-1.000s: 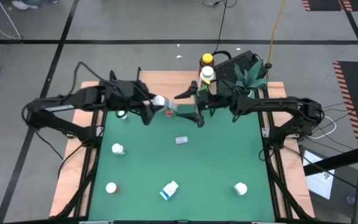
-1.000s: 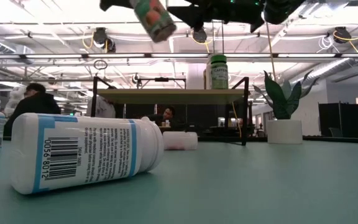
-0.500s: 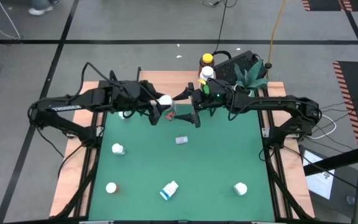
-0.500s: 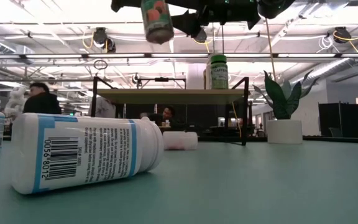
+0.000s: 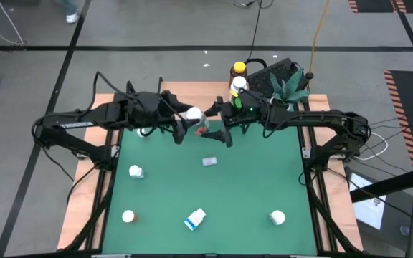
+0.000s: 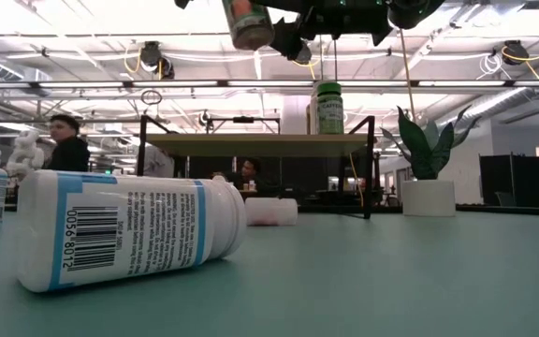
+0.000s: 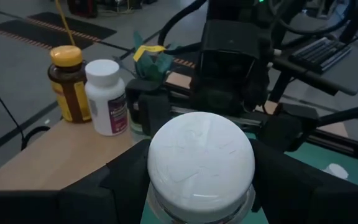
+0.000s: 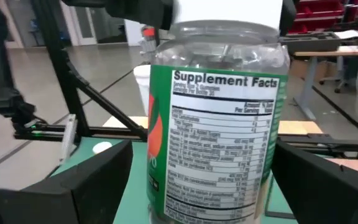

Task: Pick and place medicine bottles onto shelf by color
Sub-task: Put the large green pill bottle on the shelf

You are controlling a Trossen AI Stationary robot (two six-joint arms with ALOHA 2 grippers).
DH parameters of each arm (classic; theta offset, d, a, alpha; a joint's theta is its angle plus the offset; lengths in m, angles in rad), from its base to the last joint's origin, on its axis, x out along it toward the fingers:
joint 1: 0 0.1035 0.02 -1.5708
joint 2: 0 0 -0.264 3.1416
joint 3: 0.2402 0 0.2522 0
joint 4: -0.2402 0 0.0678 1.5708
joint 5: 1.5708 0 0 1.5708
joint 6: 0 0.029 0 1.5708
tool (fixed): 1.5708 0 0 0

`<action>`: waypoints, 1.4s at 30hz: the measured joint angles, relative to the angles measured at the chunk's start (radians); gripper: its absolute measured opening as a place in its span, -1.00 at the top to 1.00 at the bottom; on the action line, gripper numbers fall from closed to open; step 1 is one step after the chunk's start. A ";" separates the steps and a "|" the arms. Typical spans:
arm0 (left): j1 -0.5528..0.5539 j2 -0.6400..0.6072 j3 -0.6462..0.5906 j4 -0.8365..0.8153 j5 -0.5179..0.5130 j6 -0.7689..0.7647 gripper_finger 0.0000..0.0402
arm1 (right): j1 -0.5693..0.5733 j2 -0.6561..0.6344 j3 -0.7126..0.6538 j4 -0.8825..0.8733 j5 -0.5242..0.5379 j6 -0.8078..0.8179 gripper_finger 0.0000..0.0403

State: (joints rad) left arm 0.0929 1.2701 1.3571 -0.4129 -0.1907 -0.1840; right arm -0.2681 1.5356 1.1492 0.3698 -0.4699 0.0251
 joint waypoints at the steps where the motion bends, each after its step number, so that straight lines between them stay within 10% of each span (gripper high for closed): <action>1: 0.000 0.000 0.000 0.000 0.001 0.000 -0.22 | -0.001 0.000 0.000 0.000 -0.004 0.000 -0.78; 15: -0.012 0.000 0.000 0.038 0.001 0.060 -0.23 | -0.050 -0.003 0.000 -0.005 -0.018 -0.024 -0.39; 21: -0.081 -0.030 0.000 -0.043 0.004 0.118 -0.36 | -0.112 -0.008 0.000 -0.048 -0.203 -0.039 -0.40; 32: -0.190 -0.038 -0.093 -0.120 -0.207 0.015 -0.63 | -0.146 -0.007 -0.004 -0.042 -0.284 -0.056 -0.40; 42: -0.221 -0.036 -0.400 0.344 -0.221 0.074 -0.68 | -0.116 -0.007 -0.049 0.180 -0.412 -0.038 -0.41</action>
State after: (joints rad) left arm -0.1280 1.2343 0.9574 -0.0690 -0.4122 -0.1097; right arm -0.3842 1.5288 1.1004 0.5502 -0.8823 -0.0126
